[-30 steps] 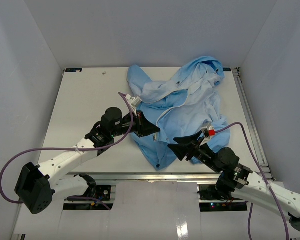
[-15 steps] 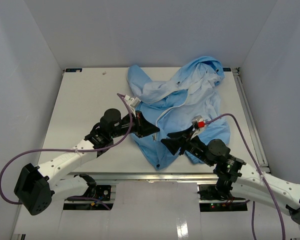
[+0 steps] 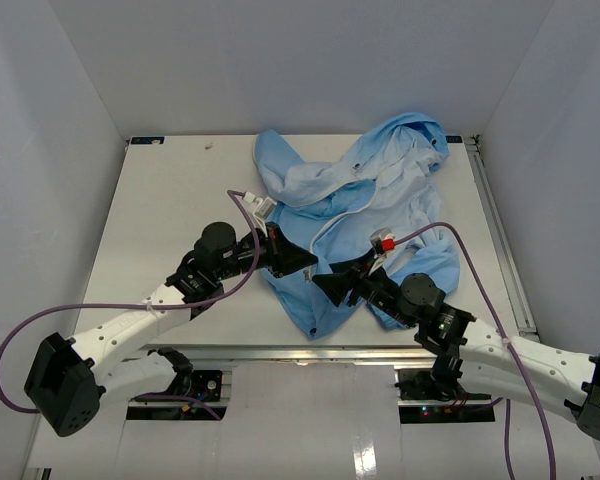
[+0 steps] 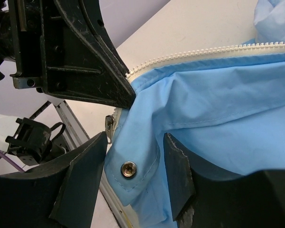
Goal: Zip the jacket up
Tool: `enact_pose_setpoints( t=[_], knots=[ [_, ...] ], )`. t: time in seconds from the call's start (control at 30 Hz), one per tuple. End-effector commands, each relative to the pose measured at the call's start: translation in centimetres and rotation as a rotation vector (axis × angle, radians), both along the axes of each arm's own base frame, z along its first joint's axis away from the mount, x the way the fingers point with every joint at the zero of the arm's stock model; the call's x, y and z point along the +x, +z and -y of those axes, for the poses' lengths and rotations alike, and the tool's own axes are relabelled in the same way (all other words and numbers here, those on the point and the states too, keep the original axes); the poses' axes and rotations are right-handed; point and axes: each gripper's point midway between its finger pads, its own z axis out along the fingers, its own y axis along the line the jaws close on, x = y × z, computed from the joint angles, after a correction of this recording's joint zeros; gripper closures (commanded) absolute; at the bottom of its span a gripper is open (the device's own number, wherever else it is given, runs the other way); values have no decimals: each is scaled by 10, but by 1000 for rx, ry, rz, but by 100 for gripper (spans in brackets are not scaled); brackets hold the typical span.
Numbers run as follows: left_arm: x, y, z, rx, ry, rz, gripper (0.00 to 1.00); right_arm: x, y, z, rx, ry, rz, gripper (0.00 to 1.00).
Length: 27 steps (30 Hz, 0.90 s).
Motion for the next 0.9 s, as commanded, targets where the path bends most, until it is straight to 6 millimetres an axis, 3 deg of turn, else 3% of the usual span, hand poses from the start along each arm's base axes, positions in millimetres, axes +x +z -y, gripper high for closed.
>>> enact_pose_setpoints(
  t=[0.0, 0.33, 0.6, 0.7, 0.87],
  knots=[
    [-6, 24, -2, -67, -21, 65, 100, 1, 31, -6, 86, 11, 55, 44],
    [-7, 25, -2, -71, -22, 68, 100, 3, 25, -5, 74, -2, 48, 52],
    [-7, 24, -1, -73, -29, 68, 100, 0, 22, -12, 67, 33, 59, 79],
    [-8, 25, -1, -73, -36, 76, 100, -3, 23, -13, 73, 50, 71, 83],
    [-8, 23, 0, -77, -41, 73, 100, -4, 23, -11, 84, 52, 80, 79]
  ],
)
